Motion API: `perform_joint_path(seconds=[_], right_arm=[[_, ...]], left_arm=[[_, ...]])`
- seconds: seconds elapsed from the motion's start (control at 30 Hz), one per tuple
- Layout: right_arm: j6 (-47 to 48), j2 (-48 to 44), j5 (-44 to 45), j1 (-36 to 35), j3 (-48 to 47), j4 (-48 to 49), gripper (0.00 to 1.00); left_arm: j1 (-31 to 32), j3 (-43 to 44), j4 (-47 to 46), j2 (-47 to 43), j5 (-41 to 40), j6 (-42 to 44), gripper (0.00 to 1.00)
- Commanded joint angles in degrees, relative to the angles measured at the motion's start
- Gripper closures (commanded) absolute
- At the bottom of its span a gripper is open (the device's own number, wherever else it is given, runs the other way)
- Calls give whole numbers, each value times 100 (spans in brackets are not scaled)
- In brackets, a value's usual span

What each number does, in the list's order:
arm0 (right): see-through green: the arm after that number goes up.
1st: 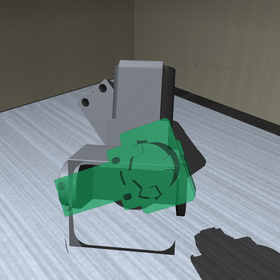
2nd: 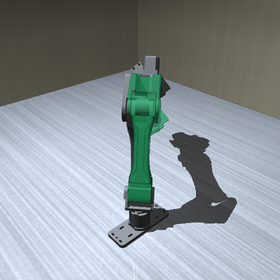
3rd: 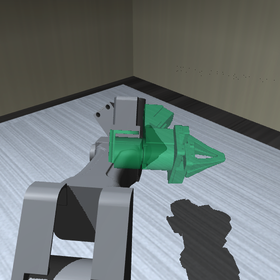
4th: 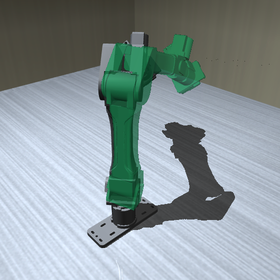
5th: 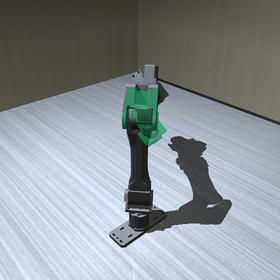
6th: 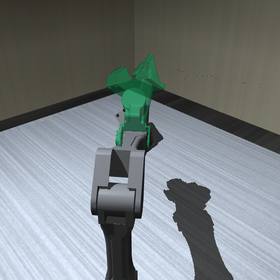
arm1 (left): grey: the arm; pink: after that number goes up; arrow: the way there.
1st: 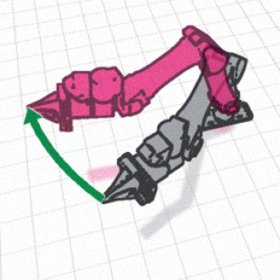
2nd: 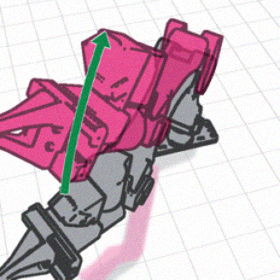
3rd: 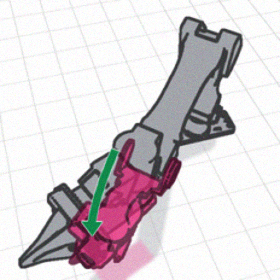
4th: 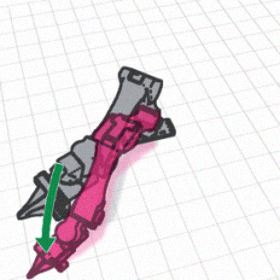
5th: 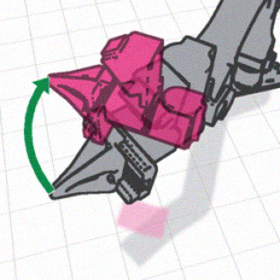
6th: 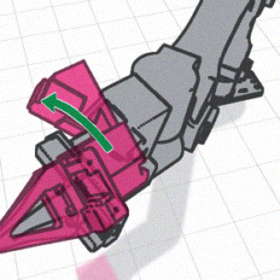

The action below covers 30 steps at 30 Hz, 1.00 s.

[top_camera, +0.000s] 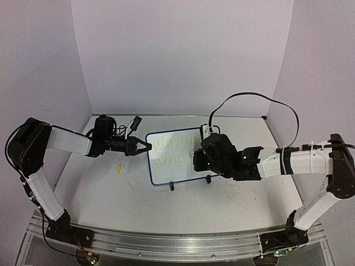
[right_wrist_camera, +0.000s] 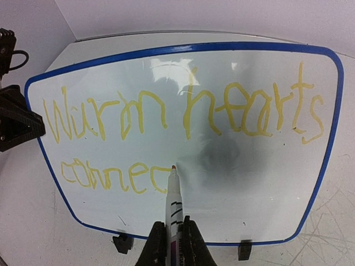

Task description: Write a sentence on the whiteboard

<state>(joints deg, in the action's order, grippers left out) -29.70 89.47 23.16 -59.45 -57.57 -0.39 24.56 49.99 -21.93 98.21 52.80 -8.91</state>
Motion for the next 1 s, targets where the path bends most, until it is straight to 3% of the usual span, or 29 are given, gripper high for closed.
perform_joint_path(seconds=[0.0, 0.47, 0.97], right_arm=[[73, 139, 137, 52, -276, 115, 100], [-22, 281, 335, 133, -390, 107, 100], [-499, 316, -49, 22, 2, -320, 100]], left_arm=[[32, 145, 328, 212, -920, 416, 100], [32, 128, 338, 208, -928, 430, 100], [32, 125, 338, 196, -929, 434, 100]])
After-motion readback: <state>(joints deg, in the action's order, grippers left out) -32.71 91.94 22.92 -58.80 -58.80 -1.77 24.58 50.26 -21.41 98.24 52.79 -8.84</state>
